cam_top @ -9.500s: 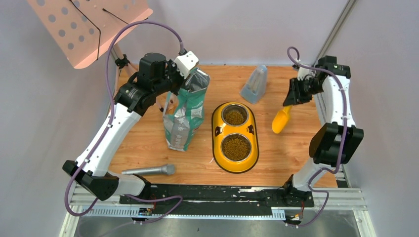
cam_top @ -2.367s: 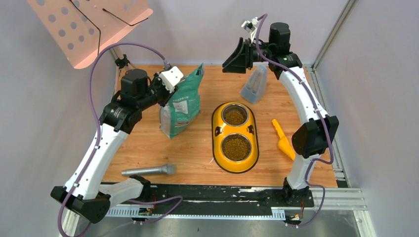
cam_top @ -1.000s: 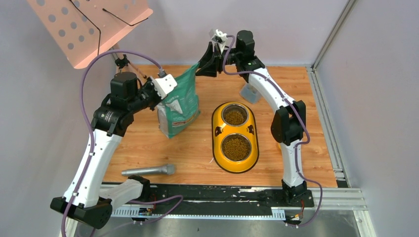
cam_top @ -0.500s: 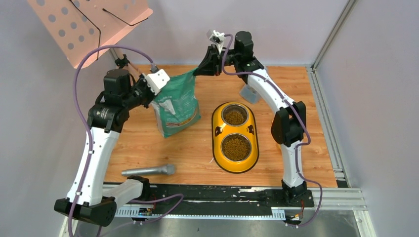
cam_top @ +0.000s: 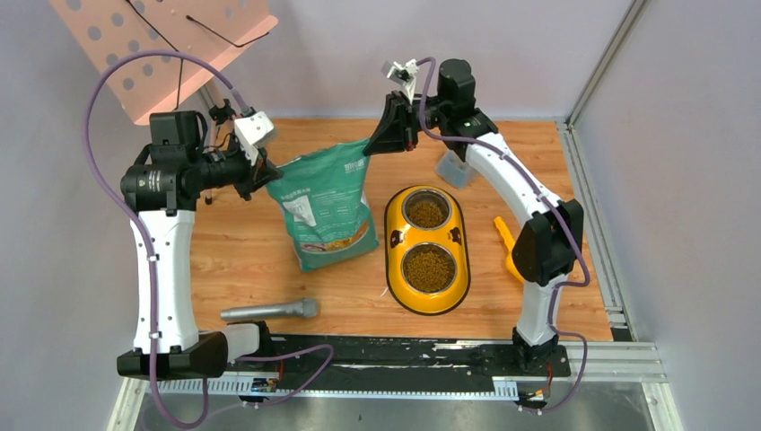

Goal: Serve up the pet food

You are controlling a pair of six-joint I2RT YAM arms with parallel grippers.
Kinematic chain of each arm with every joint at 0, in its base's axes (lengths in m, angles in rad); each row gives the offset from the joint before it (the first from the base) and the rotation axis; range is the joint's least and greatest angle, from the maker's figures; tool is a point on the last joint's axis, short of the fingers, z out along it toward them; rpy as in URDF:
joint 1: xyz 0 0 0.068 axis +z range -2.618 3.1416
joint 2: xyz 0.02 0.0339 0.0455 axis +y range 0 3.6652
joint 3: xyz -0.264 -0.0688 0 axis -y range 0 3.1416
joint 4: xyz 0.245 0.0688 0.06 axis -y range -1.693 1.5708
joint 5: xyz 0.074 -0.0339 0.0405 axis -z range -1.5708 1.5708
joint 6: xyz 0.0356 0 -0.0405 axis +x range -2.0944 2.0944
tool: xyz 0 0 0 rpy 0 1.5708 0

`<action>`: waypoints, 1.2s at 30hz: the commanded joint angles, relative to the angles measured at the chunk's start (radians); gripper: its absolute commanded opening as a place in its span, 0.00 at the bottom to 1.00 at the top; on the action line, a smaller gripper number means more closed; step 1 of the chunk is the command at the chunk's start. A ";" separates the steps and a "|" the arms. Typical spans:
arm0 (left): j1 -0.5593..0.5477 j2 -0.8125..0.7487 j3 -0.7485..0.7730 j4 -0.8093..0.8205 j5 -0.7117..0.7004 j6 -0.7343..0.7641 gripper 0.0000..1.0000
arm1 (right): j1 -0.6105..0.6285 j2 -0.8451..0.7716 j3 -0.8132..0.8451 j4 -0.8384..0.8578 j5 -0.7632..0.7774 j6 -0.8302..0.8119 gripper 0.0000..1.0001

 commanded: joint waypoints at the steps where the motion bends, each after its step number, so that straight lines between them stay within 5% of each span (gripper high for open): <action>1: 0.041 -0.031 0.121 0.041 0.078 -0.003 0.00 | -0.055 -0.186 -0.016 -0.001 -0.050 -0.023 0.00; 5: 0.041 -0.058 0.035 0.073 0.129 -0.066 0.02 | -0.047 -0.211 -0.070 -0.064 -0.037 -0.087 0.00; 9: 0.041 -0.138 -0.171 0.278 0.131 -0.205 0.10 | -0.031 -0.219 -0.126 -0.090 0.015 -0.107 0.00; 14: 0.039 -0.157 -0.243 0.348 0.168 -0.271 0.15 | -0.005 -0.198 -0.147 -0.108 0.035 -0.104 0.36; 20: 0.038 -0.158 -0.242 0.347 0.192 -0.293 0.20 | 0.049 -0.144 -0.088 -0.108 0.037 -0.111 0.55; 31: -0.009 -0.153 -0.256 0.393 0.179 -0.345 0.23 | 0.123 -0.022 0.020 -0.108 0.049 -0.108 0.52; 36: -0.048 -0.162 -0.280 0.421 0.140 -0.384 0.41 | 0.125 -0.028 -0.010 -0.113 0.042 -0.109 0.49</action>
